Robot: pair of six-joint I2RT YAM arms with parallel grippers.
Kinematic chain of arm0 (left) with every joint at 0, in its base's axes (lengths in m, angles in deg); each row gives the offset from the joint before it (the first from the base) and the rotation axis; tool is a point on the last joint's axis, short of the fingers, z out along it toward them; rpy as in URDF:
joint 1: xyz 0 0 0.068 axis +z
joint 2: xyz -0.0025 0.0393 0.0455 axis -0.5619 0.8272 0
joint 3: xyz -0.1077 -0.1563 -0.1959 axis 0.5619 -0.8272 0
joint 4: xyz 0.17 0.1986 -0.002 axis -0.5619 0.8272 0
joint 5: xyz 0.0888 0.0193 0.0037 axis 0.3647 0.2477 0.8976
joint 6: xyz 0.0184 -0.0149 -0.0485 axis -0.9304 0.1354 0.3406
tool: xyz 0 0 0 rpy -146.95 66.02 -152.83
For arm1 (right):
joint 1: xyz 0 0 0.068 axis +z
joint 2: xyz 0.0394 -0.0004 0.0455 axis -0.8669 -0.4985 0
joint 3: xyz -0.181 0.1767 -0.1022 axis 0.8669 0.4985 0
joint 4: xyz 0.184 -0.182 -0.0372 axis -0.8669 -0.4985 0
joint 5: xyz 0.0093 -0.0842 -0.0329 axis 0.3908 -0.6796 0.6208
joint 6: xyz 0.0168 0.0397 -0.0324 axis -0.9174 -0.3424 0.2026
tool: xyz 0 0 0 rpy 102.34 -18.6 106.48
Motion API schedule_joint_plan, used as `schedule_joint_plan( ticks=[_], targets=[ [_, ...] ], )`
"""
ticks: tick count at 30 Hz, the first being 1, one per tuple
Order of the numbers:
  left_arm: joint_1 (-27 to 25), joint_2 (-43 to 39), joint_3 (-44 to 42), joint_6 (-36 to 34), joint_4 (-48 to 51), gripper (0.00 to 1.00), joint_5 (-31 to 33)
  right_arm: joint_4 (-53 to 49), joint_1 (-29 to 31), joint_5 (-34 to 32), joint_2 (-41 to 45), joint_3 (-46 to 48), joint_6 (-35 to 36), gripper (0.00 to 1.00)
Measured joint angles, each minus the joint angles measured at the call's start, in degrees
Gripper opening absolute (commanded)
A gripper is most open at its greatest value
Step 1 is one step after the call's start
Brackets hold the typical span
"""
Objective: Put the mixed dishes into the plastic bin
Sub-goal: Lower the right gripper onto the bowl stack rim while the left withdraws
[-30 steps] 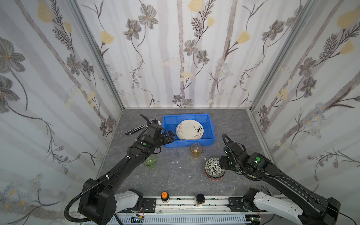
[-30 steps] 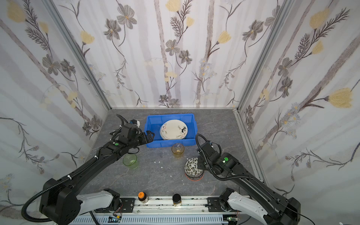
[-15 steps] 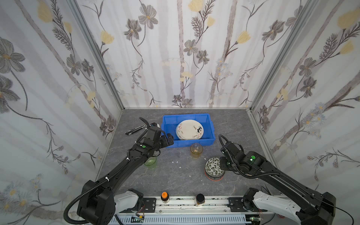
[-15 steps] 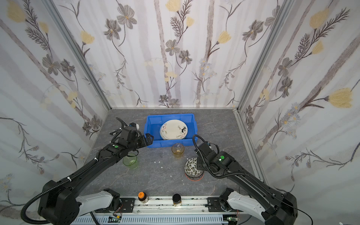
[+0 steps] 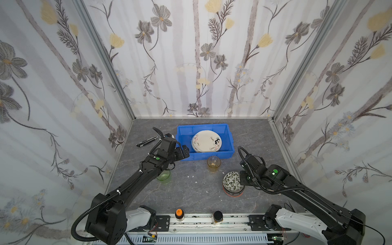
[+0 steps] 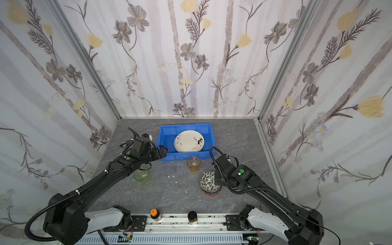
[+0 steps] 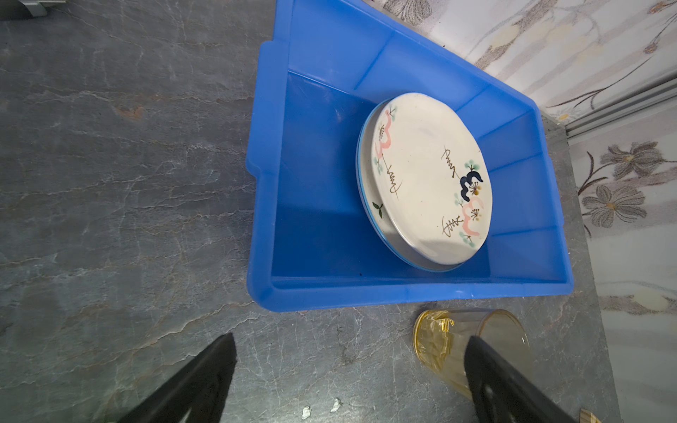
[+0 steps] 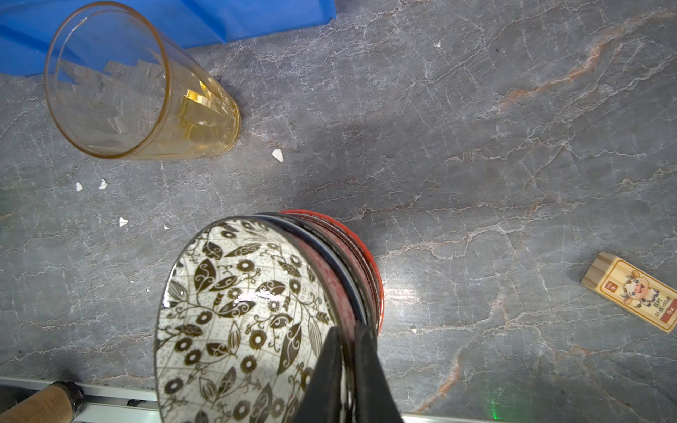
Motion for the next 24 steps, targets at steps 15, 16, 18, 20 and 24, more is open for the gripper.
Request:
schedule_joint_plan(
  ticks=[15, 16, 18, 20, 24],
  targets=[
    [-0.44, -0.13, 0.9, -0.22, 0.39, 1.0, -2.21, -0.92, 0.04, -0.39, 0.74, -3.1, 0.07, 0.0],
    [-0.79, -0.22, 1.16, -0.24, 0.63, 1.0, -2.25, -1.03, 0.04, -0.46, 0.79, -3.48, 0.26, 0.0],
    [-1.97, -0.52, 2.03, -0.44, 1.55, 1.0, -3.17, -1.64, 0.04, -0.52, 0.74, -4.81, 0.5, 0.0],
    [-3.21, -0.76, 2.95, -0.44, 2.29, 1.0, -3.91, -2.1, 0.0, -0.63, 0.39, -6.34, 1.14, 0.0],
    [-6.6, -2.12, 4.37, 0.39, 3.26, 1.0, -4.55, -2.29, -0.02, -0.79, -1.92, -9.6, 2.93, 0.0]
  ],
)
